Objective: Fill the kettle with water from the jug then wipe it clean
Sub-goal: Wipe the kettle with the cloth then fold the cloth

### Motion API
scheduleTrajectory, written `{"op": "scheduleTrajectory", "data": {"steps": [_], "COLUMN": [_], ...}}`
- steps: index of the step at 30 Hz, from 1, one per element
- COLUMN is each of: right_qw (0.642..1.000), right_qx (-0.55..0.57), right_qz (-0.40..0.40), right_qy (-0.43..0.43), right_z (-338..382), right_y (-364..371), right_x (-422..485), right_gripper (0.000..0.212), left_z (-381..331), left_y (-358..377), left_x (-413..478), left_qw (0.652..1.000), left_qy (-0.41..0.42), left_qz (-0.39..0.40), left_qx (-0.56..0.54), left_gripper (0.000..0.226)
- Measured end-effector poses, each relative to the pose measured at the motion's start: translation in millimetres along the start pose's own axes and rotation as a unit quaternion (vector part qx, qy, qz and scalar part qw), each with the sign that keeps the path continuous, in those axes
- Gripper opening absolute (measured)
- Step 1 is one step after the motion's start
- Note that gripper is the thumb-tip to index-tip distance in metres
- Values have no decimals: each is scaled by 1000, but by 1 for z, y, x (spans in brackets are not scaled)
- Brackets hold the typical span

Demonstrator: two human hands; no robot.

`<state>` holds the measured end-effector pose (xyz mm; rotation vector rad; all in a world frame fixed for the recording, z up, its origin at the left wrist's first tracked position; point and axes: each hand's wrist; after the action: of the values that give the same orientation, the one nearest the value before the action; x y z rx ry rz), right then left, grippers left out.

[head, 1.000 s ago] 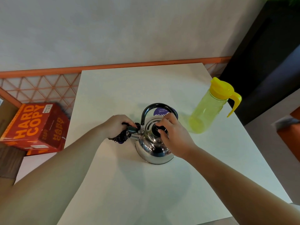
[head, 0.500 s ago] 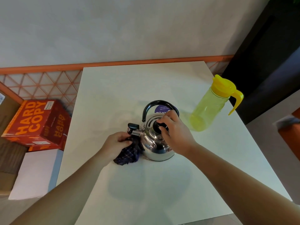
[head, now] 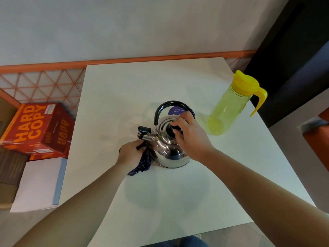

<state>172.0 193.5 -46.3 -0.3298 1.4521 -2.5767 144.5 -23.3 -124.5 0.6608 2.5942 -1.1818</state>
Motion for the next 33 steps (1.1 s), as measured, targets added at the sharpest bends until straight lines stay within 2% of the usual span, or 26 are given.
{"op": "scheduleTrajectory", "data": {"steps": [3,9,19,26,33], "right_qw": [1000,1000,1000,1000,999], "right_qx": [0,-3,0,-11,-19], "right_qz": [0,2,4,9,17], "right_qy": [-3,-7,-10,-22,-31], "right_z": [0,-1,-1,-2,-3], "right_y": [0,-1,-2,-3,-5], "right_x": [0,-1,0,0,0], "right_gripper": [22,22,22,22,21], "left_z": [3,4,5,11,-1], "left_y": [9,33,6,23,72], "left_x": [-15,-35,6,-17,-51], "left_qw": [1000,996,992,994,995], "left_qy": [4,8,-19,-9,-10], "left_qz": [1,26,-3,-3,-82], "left_qx": [-5,88,122,110,58], "left_gripper": [28,22,29,25,21]}}
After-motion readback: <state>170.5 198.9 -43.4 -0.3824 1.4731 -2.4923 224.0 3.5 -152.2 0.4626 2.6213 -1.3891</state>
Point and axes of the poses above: each hand's wrist, its own x-axis towards the middle knuckle, its own y-axis out of the palm, z = x × y, and after that the axes turned 13 degrees about z, right-handed
